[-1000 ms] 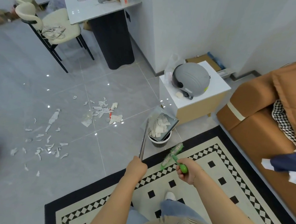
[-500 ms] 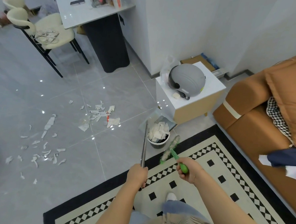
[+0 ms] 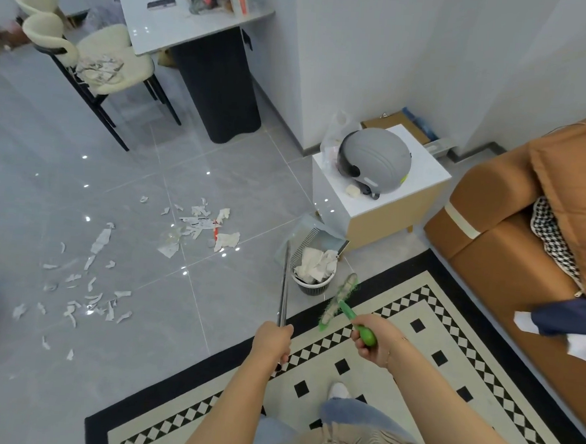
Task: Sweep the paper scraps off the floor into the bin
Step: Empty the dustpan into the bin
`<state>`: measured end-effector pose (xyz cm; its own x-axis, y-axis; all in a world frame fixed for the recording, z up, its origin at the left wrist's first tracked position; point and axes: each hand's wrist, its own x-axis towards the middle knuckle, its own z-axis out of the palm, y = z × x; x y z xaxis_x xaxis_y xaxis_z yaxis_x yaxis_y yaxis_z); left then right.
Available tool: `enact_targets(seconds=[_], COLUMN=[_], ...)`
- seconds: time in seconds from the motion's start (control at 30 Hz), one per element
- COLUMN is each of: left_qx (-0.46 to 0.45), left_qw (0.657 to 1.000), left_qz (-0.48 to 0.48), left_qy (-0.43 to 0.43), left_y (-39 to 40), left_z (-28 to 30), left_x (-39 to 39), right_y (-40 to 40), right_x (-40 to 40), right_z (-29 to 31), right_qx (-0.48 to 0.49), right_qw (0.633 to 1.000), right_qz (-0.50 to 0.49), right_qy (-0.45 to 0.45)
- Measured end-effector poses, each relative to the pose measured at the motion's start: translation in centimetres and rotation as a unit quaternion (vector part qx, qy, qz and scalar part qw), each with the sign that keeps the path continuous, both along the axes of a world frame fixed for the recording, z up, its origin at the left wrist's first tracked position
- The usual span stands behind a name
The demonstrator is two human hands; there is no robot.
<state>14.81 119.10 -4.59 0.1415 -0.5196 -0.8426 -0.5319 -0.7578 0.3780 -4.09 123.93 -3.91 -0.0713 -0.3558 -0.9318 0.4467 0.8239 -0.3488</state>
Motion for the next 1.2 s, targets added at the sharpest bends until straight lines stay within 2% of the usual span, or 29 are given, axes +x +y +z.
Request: enact_targets(seconds=[0.3,0.5,0.77,1.2], left_qx=[-0.065,-0.067,-0.067,-0.044], left_qw=[0.998,0.997,0.991,0.999], left_qz=[-0.022,-0.023,-0.098,0.005], left_qy=[-0.01,-0.023,-0.062,0.029], left_y=[-0.5,-1.3,1.6,1.3], left_z=[1.9,3.3,0.0,-0.4], left_x=[-0.1,0.0,1.1,1.7], right_y=[0.2,0.1,0.0,0.5], right_x=[-0.3,-0.3,0.2,0.0], right_z=[-0.3,-0.3,-0.2,-0.4], right_qx=[0.012,0.003,0.004,0.008], right_qw=[1.0,1.0,1.0,1.0], right_qz=[0.01,0.012,0.023,0.015], right_qy=[0.01,0.009,0.015,0.001])
